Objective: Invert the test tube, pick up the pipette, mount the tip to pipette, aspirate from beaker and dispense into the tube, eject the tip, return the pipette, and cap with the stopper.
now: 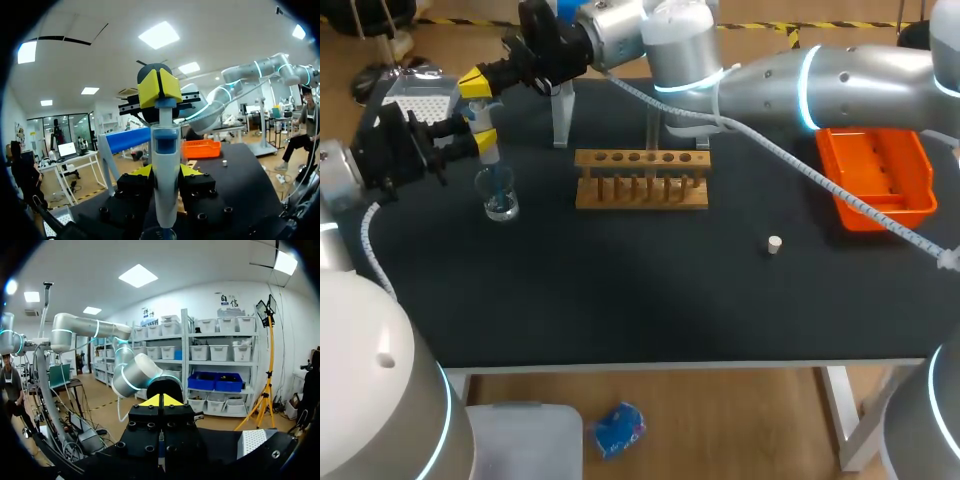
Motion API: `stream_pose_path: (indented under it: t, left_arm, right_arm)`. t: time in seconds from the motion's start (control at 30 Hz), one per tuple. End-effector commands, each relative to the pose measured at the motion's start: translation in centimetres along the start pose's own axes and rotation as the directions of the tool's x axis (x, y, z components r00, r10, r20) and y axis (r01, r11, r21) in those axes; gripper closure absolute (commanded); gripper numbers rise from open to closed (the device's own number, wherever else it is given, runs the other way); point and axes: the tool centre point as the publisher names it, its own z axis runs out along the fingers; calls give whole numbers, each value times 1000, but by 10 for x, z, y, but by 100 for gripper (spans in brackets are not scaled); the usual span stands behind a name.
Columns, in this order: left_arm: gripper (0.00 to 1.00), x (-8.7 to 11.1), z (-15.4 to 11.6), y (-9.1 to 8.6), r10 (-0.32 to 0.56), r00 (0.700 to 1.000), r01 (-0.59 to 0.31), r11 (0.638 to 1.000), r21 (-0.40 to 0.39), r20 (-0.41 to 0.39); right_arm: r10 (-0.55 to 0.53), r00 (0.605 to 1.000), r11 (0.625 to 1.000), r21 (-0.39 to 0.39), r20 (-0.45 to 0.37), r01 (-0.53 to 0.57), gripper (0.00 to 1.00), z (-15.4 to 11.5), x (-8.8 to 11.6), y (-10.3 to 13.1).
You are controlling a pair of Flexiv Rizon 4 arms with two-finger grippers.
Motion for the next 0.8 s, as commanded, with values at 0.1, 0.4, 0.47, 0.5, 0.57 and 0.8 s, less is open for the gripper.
stream_pose_path:
  t: [0.1, 0.4, 0.47, 0.5, 0.57, 0.8]
  left_arm:
    - [100, 0, 0, -3, 1, 1000, -1, 1000, 2, 1]
    - [100, 0, 0, -3, 1, 1000, -1, 1000, 2, 1]
    - [100, 0, 0, -3, 1, 1000, -1, 1000, 2, 1]
    - [100, 0, 0, -3, 1, 1000, -1, 1000, 2, 1]
    - [100, 0, 0, -3, 1, 1000, -1, 1000, 2, 1]
    - [100, 0, 0, -3, 1, 1000, -1, 1000, 2, 1]
  right_arm:
    - [4, 1000, 1000, -3, -4, -4, 100, -2, -1, -7]
    - [15, 1000, 1000, -7, 4, -14, 100, -3, 3, -11]
    - [17, 1000, 1000, -7, 5, -17, 100, -3, 3, -12]
    - [18, 1000, 1000, -8, 5, -18, 100, -3, 4, -12]
    - [19, 1000, 1000, -9, 5, -19, 100, -2, 4, -13]
    - [31, 1000, 999, -10, 7, -31, 100, -1, 5, -19]
